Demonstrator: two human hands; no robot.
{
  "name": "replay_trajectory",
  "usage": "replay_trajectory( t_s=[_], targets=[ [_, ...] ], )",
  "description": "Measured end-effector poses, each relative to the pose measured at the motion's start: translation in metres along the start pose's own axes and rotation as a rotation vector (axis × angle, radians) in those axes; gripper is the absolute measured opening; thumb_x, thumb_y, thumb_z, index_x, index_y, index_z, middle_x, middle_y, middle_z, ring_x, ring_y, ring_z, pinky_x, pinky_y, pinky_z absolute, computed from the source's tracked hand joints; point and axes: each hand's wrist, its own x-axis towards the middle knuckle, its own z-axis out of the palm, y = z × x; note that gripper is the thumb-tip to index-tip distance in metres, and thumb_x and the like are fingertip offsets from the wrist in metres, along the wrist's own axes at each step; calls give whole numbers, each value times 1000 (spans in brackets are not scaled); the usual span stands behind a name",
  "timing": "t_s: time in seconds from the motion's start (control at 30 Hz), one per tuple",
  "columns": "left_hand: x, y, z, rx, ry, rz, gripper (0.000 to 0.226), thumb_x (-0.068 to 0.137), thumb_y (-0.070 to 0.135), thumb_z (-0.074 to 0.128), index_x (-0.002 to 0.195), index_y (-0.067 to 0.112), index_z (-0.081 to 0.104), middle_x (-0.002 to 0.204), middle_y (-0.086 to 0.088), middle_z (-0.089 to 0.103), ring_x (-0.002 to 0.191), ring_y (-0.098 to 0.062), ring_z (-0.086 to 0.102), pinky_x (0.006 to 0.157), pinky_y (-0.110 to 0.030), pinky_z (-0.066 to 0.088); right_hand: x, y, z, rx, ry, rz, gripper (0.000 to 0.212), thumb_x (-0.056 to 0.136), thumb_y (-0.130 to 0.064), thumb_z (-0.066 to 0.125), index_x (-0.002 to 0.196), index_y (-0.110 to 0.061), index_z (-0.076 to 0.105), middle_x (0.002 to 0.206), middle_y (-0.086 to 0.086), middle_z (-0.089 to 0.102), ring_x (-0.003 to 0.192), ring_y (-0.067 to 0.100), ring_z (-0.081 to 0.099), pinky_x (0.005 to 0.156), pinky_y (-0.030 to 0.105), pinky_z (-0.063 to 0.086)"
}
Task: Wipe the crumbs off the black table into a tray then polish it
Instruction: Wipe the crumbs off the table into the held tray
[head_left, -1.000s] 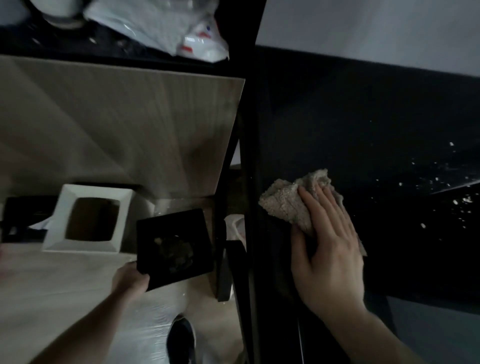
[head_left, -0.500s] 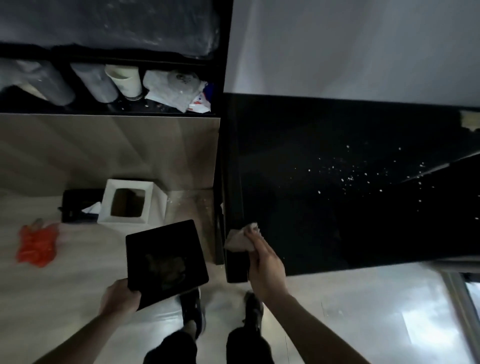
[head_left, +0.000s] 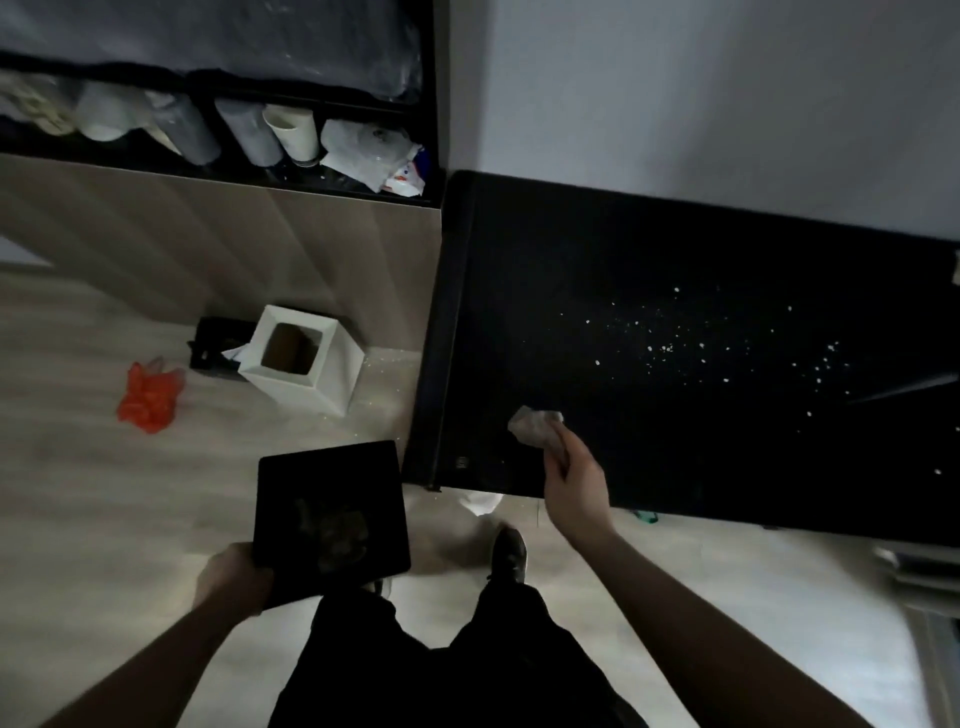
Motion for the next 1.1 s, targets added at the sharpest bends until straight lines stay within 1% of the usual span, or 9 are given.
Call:
replay_trajectory(
  t_s=[0.1, 0.33, 0.43, 0.57, 0.7, 0.8, 0.93, 1.03, 1.1],
  targets=[
    [-30, 5, 23, 12, -2, -78, 12, 76, 13, 65, 84, 12, 73, 50, -1, 61, 50, -23, 60, 49, -24, 44, 24, 14, -38, -20, -16, 0, 46, 105, -21, 52, 148, -35, 47, 132, -5, 67, 112, 25, 69, 97, 49, 58],
    [-65, 8, 72, -34, -139, -198, 13, 73, 17, 61, 80, 15, 73, 50, -2, 69, 55, -18, 71, 56, -26, 55, 95, 23, -99, -92, 68, -9, 49, 105, -18, 50, 151, -33, 47, 145, -1, 60, 130, 20, 58, 111, 41, 49],
    [-72, 23, 86, -56, -176, -169, 16, 73, 16, 57, 79, 16, 71, 56, -3, 71, 59, -19, 72, 58, -28, 57, 127, 22, -108, -124, 108, -2, 50, 104, -16, 48, 151, -32, 46, 146, 0, 59, 131, 21, 57, 109, 39, 48],
    [-71, 51, 102, -22, -165, -65, 19, 77, 19, 56, 85, 15, 74, 78, -7, 76, 80, -27, 74, 66, -31, 56, 163, 30, -109, -218, 98, -26, 48, 105, -17, 44, 151, -31, 46, 149, -2, 56, 134, 21, 54, 111, 40, 47],
    [-66, 81, 118, 40, -188, 23, 29, 75, 20, 55, 96, 15, 74, 92, -6, 78, 92, -27, 73, 74, -33, 56, 189, 44, -92, -398, -18, -76, 51, 106, -14, 44, 155, -24, 42, 164, 3, 36, 153, 27, 31, 125, 46, 29],
    [-66, 103, 125, 50, -189, 66, 24, 75, 18, 52, 90, 17, 71, 95, -6, 77, 96, -28, 72, 75, -33, 55, 191, 54, -71, -530, -58, -97, 58, 103, -12, 45, 159, -23, 35, 171, 7, 20, 160, 32, 7, 129, 51, 13],
    [-65, 126, 130, 44, -186, 103, 23, 75, 17, 50, 90, 16, 68, 92, -7, 74, 97, -30, 71, 73, -32, 52, 162, 62, -54, -517, -69, -219, 56, 101, -8, 49, 156, -19, 43, 169, 9, 26, 158, 35, 12, 128, 55, 14],
    [-64, 141, 127, 39, -171, 138, 18, 78, 14, 53, 93, 15, 64, 102, -10, 74, 101, -31, 69, 81, -34, 53, 124, 67, -35, -474, -91, -265, 55, 101, -7, 50, 154, -21, 47, 167, 5, 33, 158, 33, 17, 128, 48, 11],
    [-64, 147, 126, 35, -177, 145, 12, 77, 13, 55, 86, 21, 56, 97, -11, 72, 102, -32, 69, 81, -33, 53, 97, 65, -18, -451, -116, -307, 55, 100, -6, 51, 152, -22, 48, 166, 4, 35, 158, 32, 18, 128, 45, 11]
  ],
)
